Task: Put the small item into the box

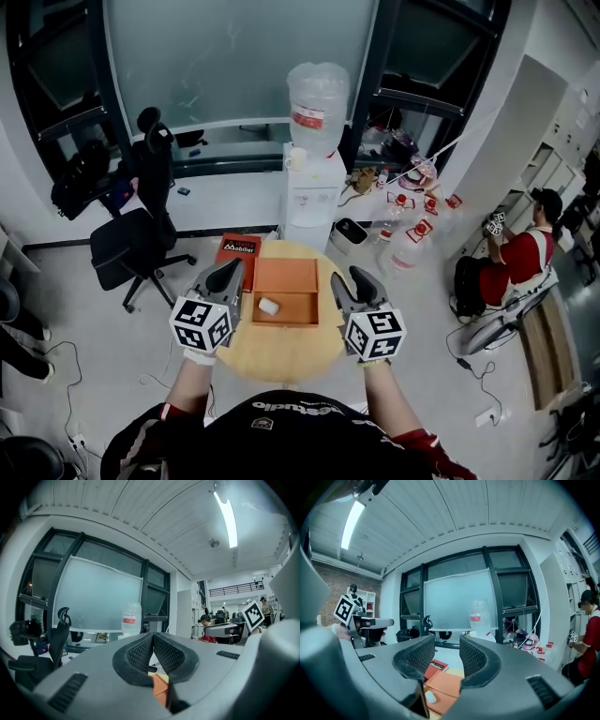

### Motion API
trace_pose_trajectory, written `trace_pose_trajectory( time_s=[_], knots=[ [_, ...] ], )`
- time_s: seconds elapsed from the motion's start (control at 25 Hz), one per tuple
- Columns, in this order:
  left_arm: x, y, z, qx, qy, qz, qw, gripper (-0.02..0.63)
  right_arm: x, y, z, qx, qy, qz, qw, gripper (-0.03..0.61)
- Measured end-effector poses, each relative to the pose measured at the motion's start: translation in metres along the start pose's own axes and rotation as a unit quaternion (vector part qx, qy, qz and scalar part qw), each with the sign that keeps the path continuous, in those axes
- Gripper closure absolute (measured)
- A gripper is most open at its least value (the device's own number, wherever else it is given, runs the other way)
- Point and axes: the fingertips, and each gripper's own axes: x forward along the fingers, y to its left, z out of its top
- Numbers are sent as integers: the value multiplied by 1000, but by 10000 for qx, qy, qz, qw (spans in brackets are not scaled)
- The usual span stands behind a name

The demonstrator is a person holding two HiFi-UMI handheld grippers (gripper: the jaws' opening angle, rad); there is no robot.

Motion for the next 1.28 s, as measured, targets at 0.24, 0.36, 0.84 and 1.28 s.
trace_pose_trajectory(
  time_s=[0.24,0.36,0.84,1.28],
  knots=[
    [-4,2,-1,28,13,37,10000,597,1,2,-4,-4,67,-56,10000,435],
    [-7,5,0,33,5,67,10000,597,1,1,-5,-30,121,-119,9999,472],
    [-1,-3,-4,-78,11,-11,10000,597,-3,-8,-7,72,87,-196,9997,499],
    [2,-8,-10,-57,37,-46,10000,597,-3,-4,-11,67,91,-131,9999,525]
  ],
)
